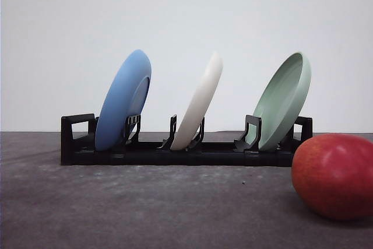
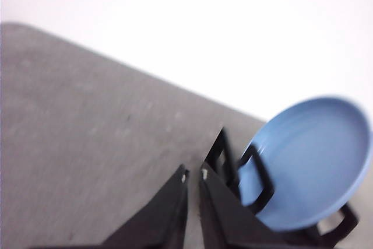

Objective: Place pomegranate in white plate

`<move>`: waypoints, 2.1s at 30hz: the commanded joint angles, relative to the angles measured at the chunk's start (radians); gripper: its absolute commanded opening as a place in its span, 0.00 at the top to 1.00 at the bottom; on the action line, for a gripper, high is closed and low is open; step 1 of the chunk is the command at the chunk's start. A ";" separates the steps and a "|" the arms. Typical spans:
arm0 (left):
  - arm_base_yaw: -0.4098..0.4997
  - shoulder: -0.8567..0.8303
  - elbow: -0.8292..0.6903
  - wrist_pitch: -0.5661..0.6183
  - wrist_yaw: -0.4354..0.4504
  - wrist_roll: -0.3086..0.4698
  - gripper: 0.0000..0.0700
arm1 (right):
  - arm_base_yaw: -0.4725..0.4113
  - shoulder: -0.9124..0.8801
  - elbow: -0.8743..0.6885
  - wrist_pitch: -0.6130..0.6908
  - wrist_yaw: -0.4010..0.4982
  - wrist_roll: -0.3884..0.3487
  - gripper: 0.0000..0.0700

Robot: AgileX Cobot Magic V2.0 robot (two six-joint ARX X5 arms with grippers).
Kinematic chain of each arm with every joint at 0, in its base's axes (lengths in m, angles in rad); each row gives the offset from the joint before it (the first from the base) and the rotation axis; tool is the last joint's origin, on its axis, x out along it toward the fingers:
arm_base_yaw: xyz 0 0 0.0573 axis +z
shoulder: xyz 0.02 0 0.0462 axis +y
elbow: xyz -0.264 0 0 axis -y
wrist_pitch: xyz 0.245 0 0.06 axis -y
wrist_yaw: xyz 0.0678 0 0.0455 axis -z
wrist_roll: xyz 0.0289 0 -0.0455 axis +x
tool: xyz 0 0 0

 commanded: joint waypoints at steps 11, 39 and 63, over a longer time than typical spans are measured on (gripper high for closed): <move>0.000 0.111 0.411 -0.393 -0.003 0.017 0.98 | -0.001 0.055 0.374 -0.408 -0.031 0.132 0.99; -0.381 0.620 0.749 -0.629 0.185 0.419 0.98 | 0.325 0.400 0.554 -0.582 -0.134 -0.222 0.99; -0.487 0.682 0.749 -0.507 0.196 0.599 0.38 | 0.368 0.399 0.554 -0.557 -0.142 -0.281 0.47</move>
